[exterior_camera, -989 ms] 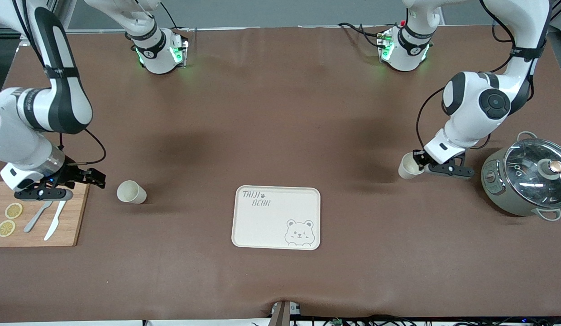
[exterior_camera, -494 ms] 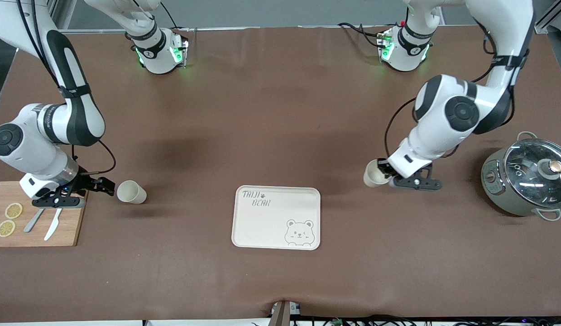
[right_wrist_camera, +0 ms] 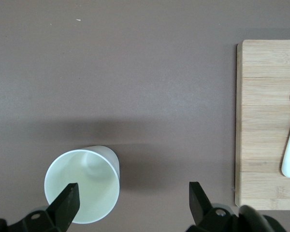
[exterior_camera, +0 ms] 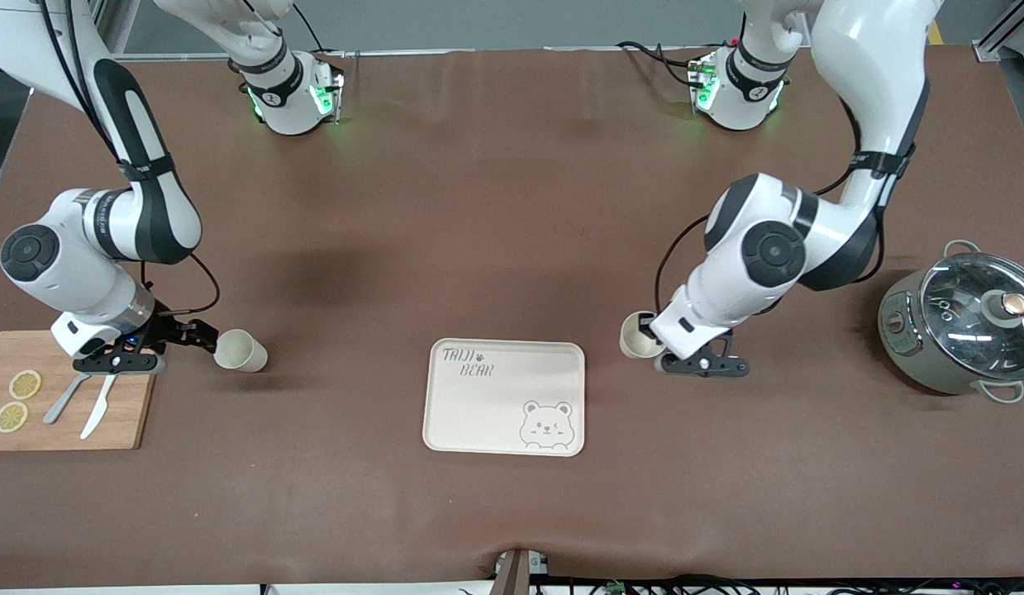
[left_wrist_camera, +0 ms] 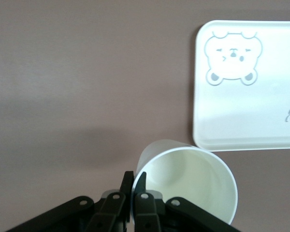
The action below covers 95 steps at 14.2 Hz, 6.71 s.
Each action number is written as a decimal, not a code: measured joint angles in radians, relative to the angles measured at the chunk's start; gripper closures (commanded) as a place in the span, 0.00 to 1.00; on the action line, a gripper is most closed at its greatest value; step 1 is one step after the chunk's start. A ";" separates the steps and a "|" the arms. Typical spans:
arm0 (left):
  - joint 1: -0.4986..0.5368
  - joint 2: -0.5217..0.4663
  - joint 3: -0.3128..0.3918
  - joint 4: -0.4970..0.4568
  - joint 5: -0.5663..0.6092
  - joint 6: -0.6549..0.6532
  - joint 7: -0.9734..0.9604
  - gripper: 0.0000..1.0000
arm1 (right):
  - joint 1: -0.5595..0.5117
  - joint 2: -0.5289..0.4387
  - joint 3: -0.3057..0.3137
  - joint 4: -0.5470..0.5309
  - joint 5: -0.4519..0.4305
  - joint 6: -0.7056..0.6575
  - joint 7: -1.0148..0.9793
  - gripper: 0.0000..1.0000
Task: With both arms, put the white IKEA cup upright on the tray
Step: 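Carry the cup to the tray while the right gripper lowers around the cup, then set the cup on the tray while the right gripper closes on its cup, then open the left gripper and withdraw while the right gripper carries its cup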
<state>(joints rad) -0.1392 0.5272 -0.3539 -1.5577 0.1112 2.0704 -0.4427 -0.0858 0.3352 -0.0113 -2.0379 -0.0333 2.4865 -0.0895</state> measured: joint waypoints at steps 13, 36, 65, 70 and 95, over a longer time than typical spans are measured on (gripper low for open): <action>-0.275 0.265 0.146 0.286 0.033 0.033 -0.180 1.00 | 0.000 0.047 0.000 -0.068 0.000 0.159 0.001 0.00; -0.282 0.357 0.148 0.295 0.013 0.204 -0.193 1.00 | 0.001 0.090 0.001 -0.119 0.000 0.285 0.002 0.36; -0.296 0.382 0.152 0.302 0.013 0.255 -0.130 0.33 | 0.003 0.067 0.010 -0.085 0.001 0.186 0.027 1.00; -0.297 0.380 0.152 0.316 0.013 0.256 -0.130 0.08 | 0.041 -0.055 0.018 0.022 0.001 -0.141 0.150 1.00; 0.107 -0.031 0.157 0.320 0.006 -0.370 0.328 0.00 | 0.549 0.149 0.027 0.402 0.060 -0.182 1.194 1.00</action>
<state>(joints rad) -0.0322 0.4958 -0.1965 -1.2373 0.1171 1.7009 -0.1143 0.4637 0.4844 0.0159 -1.6354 0.0265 2.3048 1.1048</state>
